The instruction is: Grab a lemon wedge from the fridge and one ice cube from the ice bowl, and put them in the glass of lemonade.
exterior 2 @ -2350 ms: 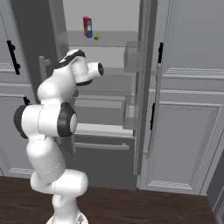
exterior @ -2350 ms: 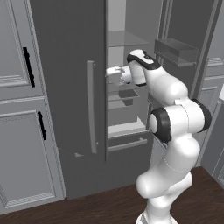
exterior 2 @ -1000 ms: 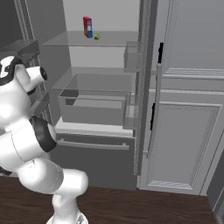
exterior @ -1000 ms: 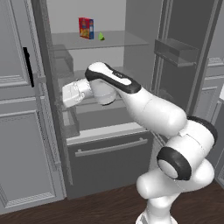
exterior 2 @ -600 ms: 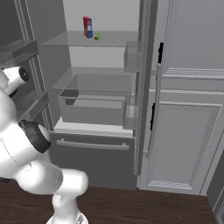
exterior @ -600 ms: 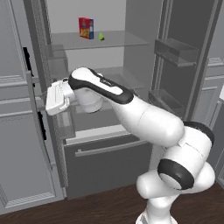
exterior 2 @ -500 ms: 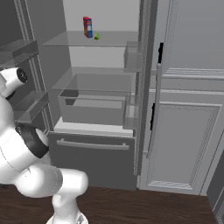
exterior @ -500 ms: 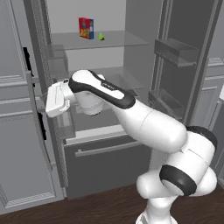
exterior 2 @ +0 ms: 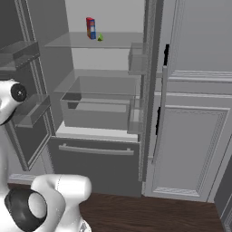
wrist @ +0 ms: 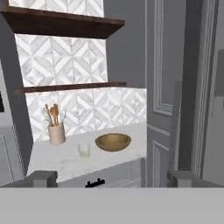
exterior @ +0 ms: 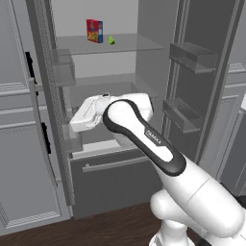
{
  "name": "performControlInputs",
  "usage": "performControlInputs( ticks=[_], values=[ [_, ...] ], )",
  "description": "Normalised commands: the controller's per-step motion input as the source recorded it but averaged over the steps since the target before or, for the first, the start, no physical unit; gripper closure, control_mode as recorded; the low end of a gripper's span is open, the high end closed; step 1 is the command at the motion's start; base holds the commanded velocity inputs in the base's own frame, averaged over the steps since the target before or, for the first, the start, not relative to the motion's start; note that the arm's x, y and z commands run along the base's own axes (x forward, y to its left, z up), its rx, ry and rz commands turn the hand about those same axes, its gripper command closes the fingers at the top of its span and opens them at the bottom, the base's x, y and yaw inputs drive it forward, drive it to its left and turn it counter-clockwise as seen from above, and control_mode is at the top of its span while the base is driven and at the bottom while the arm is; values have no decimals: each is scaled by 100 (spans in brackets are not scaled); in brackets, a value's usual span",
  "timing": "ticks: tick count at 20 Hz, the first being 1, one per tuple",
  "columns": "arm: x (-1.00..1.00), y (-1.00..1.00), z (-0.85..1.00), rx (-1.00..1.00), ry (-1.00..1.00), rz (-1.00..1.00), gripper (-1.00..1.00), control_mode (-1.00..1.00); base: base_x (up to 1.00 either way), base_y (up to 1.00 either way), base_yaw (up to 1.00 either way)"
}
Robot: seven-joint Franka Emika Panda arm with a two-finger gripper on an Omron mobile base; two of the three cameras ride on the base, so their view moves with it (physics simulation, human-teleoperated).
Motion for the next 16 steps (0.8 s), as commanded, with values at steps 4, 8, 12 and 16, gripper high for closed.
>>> performControlInputs(
  ticks=[4, 8, 12, 16],
  values=[
    [0, -96, 97, 0, 43, -33, -100, -100, 0, 0, 0],
    [2, -100, 49, -15, 45, -37, -100, -100, 0, 0, 0],
    [1, -100, 0, -24, 45, -41, -100, -100, 0, 0, 0],
    [0, -94, -32, -26, 41, -45, -100, -100, 0, 0, 0]
  ],
)
